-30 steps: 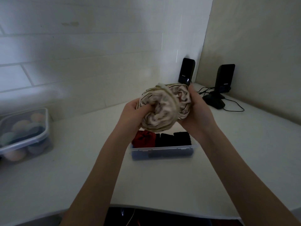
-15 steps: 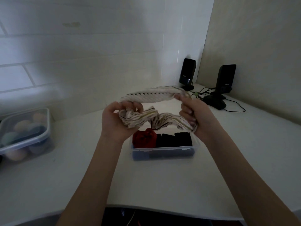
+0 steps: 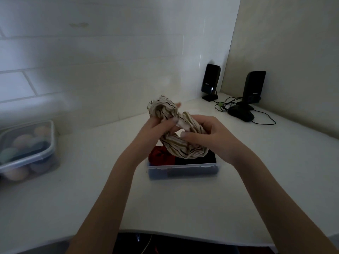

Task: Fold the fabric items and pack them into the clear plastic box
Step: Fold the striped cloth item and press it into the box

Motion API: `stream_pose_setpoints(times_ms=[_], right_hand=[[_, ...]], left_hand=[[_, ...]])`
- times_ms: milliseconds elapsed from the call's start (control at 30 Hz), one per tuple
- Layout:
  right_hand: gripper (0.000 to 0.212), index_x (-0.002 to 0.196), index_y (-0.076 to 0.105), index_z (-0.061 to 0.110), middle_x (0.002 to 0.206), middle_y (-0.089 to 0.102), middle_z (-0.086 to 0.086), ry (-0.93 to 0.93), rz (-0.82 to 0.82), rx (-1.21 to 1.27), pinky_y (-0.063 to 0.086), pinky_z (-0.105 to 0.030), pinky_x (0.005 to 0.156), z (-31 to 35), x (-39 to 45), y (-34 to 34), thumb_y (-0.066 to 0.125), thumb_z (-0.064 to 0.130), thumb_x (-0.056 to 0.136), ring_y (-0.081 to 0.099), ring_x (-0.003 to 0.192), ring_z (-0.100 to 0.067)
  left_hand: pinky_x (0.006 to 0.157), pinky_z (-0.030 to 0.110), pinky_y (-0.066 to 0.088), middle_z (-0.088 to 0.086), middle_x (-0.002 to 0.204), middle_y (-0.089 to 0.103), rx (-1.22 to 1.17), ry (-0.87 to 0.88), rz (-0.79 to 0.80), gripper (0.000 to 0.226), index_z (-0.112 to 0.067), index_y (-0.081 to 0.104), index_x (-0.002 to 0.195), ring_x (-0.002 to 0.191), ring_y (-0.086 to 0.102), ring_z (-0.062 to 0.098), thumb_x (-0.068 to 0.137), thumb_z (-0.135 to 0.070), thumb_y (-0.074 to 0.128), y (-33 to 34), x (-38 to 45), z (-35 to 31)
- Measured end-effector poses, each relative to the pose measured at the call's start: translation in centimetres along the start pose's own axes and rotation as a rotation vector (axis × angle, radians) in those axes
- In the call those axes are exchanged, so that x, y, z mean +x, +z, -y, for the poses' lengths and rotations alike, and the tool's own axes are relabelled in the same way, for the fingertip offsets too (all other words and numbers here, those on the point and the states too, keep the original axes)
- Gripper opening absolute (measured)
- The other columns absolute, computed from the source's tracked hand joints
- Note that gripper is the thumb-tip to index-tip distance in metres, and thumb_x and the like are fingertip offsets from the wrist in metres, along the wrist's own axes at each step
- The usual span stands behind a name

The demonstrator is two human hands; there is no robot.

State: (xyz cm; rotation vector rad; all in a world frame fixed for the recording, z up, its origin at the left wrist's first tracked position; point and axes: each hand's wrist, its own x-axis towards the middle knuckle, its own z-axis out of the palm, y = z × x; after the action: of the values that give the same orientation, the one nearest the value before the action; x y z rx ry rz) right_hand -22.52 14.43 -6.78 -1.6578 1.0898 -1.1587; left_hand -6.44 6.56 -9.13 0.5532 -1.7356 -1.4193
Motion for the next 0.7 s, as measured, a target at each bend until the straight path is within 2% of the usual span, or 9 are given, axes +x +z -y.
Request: stream_pose_setpoints(times_ms=[100,167,233,367,500,567,600,667,700], right_hand=[[0.021,0.102,0.069,0.02,0.087,0.073,0.004,-0.027,-0.078,-0.028,0.054,-0.024,0.075,0.1,0.2,-0.3,0.065,0.009,0.084,0.07,0.086,-0.015],[0.017,0.095,0.073,0.02,0.08,0.07,-0.005,-0.046,-0.159,0.057,0.054,-0.028,0.071,0.1,0.4,-0.5,0.066,0.01,0.083,0.066,0.077,-0.022],[0.018,0.088,0.074,0.02,0.071,0.062,-0.011,-0.048,-0.233,0.146,0.05,-0.03,0.065,0.0,0.6,-0.7,0.064,0.006,0.083,0.056,0.064,-0.023],[0.019,0.089,0.069,0.008,0.061,0.054,-0.006,-0.008,-0.34,0.349,0.048,-0.021,0.054,0.0,1.2,-0.4,0.056,-0.005,0.084,0.048,0.05,-0.008],[0.017,0.089,0.065,0.008,0.064,0.052,-0.005,0.054,-0.448,0.468,0.042,-0.02,0.047,-0.3,1.8,-0.1,0.057,-0.005,0.084,0.046,0.05,-0.009],[0.014,0.099,0.063,0.003,0.076,0.057,-0.018,0.156,-0.401,0.494,0.049,-0.025,0.055,-0.4,2.3,-0.1,0.056,0.002,0.087,0.056,0.063,-0.02],[0.022,0.107,0.062,-0.001,0.088,0.06,-0.025,0.227,-0.332,0.466,0.054,-0.032,0.067,-0.5,2.4,0.0,0.055,0.01,0.089,0.061,0.077,-0.028],[0.041,0.118,0.061,0.001,0.111,0.068,-0.021,0.373,-0.16,0.369,0.053,-0.041,0.089,-0.3,2.0,0.3,0.053,0.032,0.092,0.065,0.101,-0.031],[0.045,0.119,0.062,0.004,0.111,0.07,-0.015,0.411,-0.104,0.364,0.054,-0.039,0.092,-0.2,1.8,0.5,0.05,0.038,0.092,0.067,0.103,-0.027]], left_hand=[[0.097,0.034,0.048,-0.006,0.112,0.069,0.075,-0.035,0.09,0.03,-0.04,0.068,0.101,0.11,0.062,0.014,0.071,-0.046,0.063,0.1,-0.5,-0.5],[0.086,0.031,0.053,-0.006,0.094,0.074,0.128,-0.003,-0.01,0.019,-0.036,0.073,0.09,0.096,0.068,0.015,0.071,-0.036,0.069,0.5,-0.7,-0.8],[0.079,0.031,0.053,-0.004,0.086,0.076,0.104,0.024,-0.153,0.015,-0.028,0.074,0.087,0.087,0.071,0.015,0.076,-0.017,0.072,0.8,-0.8,-0.9],[0.076,0.035,0.056,0.008,0.084,0.075,-0.125,0.051,-0.197,0.022,-0.009,0.072,0.09,0.085,0.072,0.024,0.069,-0.005,0.073,1.1,-1.1,-1.4],[0.06,0.026,0.051,0.005,0.052,0.056,-0.551,0.062,-0.097,0.013,-0.004,0.056,0.062,0.054,0.058,0.018,0.05,0.002,0.057,1.7,-1.3,-1.3],[0.055,0.022,0.047,0.004,0.047,0.047,-0.728,0.005,-0.001,0.014,-0.004,0.052,0.059,0.046,0.049,0.015,0.046,-0.006,0.056,2.1,-1.5,-1.4],[0.053,0.02,0.043,0.002,0.045,0.046,-0.779,-0.013,0.027,0.013,-0.004,0.055,0.06,0.041,0.046,0.012,0.048,-0.007,0.053,2.4,-1.6,-1.4],[0.047,0.018,0.035,-0.002,0.04,0.043,-0.814,-0.04,0.024,0.015,-0.004,0.058,0.065,0.035,0.039,0.007,0.057,-0.004,0.045,2.7,-1.6,-1.4],[0.045,0.018,0.032,-0.003,0.039,0.042,-0.799,-0.062,0.01,0.011,-0.005,0.052,0.066,0.033,0.037,0.006,0.061,-0.002,0.042,2.9,-1.4,-1.3]])
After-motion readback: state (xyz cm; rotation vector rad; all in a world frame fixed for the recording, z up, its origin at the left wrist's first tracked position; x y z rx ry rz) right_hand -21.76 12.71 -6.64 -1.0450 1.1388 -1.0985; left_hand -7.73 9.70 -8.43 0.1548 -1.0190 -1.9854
